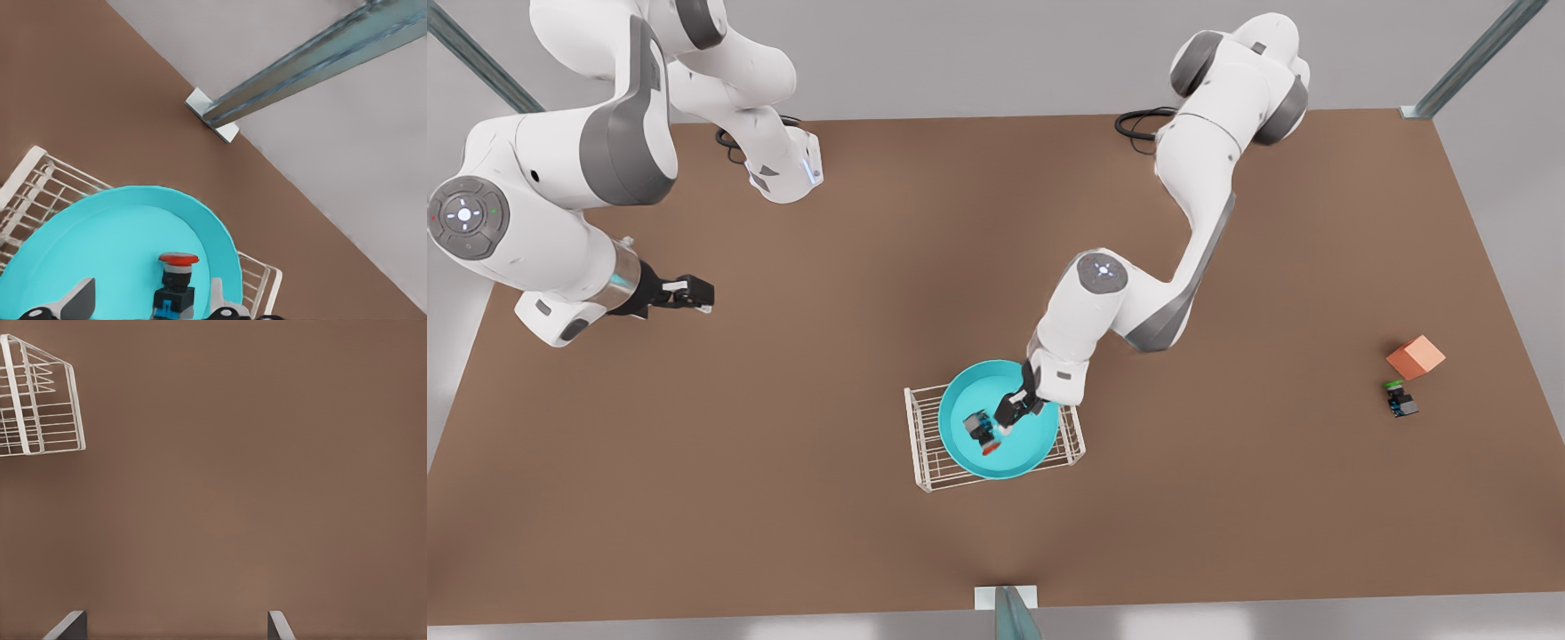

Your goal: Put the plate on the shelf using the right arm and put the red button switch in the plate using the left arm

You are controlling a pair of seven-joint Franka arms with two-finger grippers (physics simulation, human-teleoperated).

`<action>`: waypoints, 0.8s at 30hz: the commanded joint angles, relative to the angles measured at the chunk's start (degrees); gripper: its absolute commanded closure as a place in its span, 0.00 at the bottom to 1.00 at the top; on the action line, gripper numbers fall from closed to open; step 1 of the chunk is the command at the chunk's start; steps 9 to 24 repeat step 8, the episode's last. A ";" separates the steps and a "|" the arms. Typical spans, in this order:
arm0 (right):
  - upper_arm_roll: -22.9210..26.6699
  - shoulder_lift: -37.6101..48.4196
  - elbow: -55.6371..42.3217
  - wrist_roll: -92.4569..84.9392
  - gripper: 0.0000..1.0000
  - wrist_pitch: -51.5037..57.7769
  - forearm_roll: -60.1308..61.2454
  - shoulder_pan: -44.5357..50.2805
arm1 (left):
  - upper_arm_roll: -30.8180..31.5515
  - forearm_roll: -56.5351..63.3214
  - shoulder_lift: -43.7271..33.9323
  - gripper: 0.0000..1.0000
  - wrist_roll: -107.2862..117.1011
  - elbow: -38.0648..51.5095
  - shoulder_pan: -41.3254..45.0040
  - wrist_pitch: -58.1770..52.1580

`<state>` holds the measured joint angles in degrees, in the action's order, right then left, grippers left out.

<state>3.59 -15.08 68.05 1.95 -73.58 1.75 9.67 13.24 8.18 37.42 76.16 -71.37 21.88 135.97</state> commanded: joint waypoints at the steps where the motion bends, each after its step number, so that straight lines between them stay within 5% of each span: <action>1: 0.01 -0.03 -0.03 -1.07 0.00 0.01 0.09 0.00 | 0.38 -5.10 -5.24 0.00 -15.58 0.01 -9.04 -30.31; 3: 0.01 -0.12 -0.03 -1.07 0.00 0.01 0.44 -0.35 | -0.41 -6.08 -6.83 0.00 -40.56 0.45 -22.05 -40.61; 6: 0.01 -0.12 -0.03 -0.98 0.00 -0.08 1.68 -0.79 | 0.03 -0.19 -6.74 0.00 -52.96 0.45 -26.72 -42.89; 24: -0.52 -0.39 0.06 -0.98 0.00 -0.08 1.68 -0.79 | 0.03 -0.27 -6.74 0.00 -54.37 0.45 -26.80 -42.89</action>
